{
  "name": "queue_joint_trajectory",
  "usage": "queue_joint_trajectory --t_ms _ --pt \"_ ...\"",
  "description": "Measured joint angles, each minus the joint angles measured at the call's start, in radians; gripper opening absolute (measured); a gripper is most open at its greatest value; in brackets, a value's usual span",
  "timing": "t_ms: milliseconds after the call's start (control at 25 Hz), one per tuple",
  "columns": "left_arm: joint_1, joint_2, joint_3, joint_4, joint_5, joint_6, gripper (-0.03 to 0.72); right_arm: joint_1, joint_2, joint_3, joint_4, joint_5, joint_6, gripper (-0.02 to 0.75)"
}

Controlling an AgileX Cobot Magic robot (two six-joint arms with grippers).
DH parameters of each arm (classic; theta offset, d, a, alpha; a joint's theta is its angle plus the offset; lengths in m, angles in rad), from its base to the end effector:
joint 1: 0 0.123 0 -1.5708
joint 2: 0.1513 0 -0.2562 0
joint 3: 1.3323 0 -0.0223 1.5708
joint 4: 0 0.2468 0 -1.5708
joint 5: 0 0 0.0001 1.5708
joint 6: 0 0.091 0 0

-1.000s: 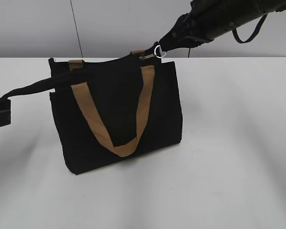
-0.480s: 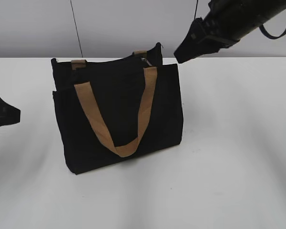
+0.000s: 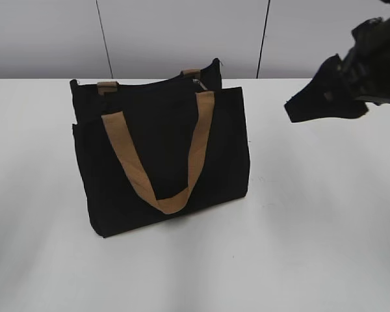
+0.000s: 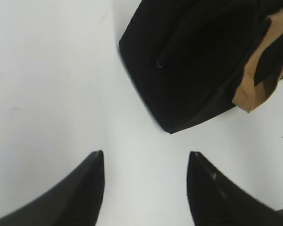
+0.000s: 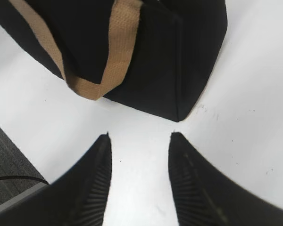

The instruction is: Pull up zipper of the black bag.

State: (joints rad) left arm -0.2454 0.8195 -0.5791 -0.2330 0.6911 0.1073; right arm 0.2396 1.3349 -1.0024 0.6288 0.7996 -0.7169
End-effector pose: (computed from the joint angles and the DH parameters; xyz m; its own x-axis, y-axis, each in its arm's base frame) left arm 0.1551 -0.0527 0.2523 -0.7392 0.1102 -0.6644 0.2830 0.9460 -0.1580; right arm 0.2549 0.1018 0.2733 -0.6481 -0.3872 -0.6558 -0.6354 0.7497 0.1853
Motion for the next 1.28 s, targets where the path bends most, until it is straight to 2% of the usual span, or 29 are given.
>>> queue_joint_trajectory --t_ms 280,720,920,1280 --pt "0.0 -0.266 0.0 0.157 0.215 -0.107 0.412 0.0 -0.319 0.166 -0.082 0.001 0.121 0.317" --pt "0.0 -0.575 0.001 0.179 0.429 -0.163 0.412 0.0 -0.857 0.408 -0.331 0.09 0.473 0.317" --pt "0.0 -0.662 0.017 0.183 0.438 -0.167 0.412 0.0 -1.056 0.467 -0.453 0.198 0.563 0.315" --pt "0.0 -0.732 0.052 0.186 0.382 -0.121 0.41 0.0 -1.321 0.52 -0.513 0.286 0.597 0.313"
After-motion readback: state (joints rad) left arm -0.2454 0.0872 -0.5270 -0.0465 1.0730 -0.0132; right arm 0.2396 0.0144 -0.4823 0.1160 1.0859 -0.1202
